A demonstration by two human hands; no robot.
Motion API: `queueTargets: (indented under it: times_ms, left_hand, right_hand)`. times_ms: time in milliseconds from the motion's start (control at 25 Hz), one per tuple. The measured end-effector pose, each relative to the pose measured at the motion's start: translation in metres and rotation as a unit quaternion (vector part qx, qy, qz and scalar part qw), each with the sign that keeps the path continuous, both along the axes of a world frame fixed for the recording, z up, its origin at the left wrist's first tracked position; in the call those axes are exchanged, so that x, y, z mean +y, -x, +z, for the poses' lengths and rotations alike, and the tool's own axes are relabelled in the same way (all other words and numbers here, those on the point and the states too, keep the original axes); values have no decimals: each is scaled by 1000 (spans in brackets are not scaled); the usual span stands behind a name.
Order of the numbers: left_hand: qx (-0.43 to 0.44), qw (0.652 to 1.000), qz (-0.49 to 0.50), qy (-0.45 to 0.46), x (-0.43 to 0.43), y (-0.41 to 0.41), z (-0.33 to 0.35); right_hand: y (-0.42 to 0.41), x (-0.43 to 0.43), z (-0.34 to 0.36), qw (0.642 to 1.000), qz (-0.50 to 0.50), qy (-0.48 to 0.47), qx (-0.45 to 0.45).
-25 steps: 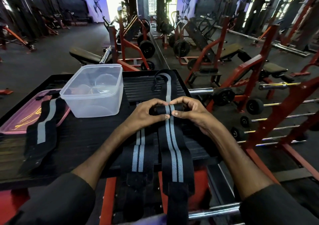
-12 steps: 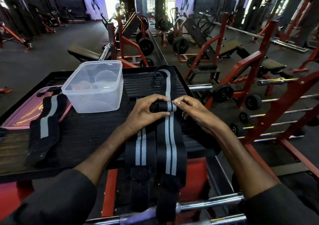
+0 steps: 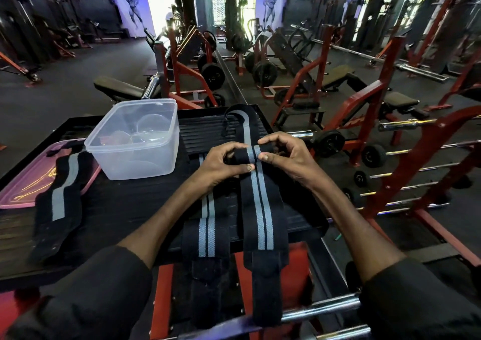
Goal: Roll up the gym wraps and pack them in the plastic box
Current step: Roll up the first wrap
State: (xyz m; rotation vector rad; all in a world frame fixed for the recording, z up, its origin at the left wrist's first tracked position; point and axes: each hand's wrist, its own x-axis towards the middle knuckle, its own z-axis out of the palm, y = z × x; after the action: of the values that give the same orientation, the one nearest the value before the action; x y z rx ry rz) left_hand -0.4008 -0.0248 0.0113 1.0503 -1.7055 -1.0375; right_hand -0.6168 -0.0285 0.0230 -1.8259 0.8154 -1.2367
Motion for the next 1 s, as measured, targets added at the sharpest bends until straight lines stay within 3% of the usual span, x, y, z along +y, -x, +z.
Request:
queueTargets:
  times_ms: [120,240,320,440,600,720,880,1000]
  left_hand:
    - [-21,997,39,63,-6,0,-12]
    - [-38,994,55,81,-9,1,-18]
    - [-31,994,58,83,-9,1,-19]
    - [-15,994,57,87,-9,2,-20]
    - [-8,995,66,80,-10,2,-18]
    - [-24,998,30,57,-5,6,-9]
    - [-36,998,-44,-39,1,4,0]
    - [-76,997,-20,18,4,-1,-2]
  right_hand:
    - [1,0,1,996,13,-92,12]
    - [-5,4,9,963,32,-259,-68]
    - [-11,2,8,953,16,-290,-90]
    - [-12,-1,-6,970,-13,-243,14]
    - [-7,-4,-11,992,-55,-69,87]
    - [-3,-6,-11,996,-67,10,58]
    - [2,0,-9,996,-69,39,27]
    - [4,6,-9,997,-57,44,21]
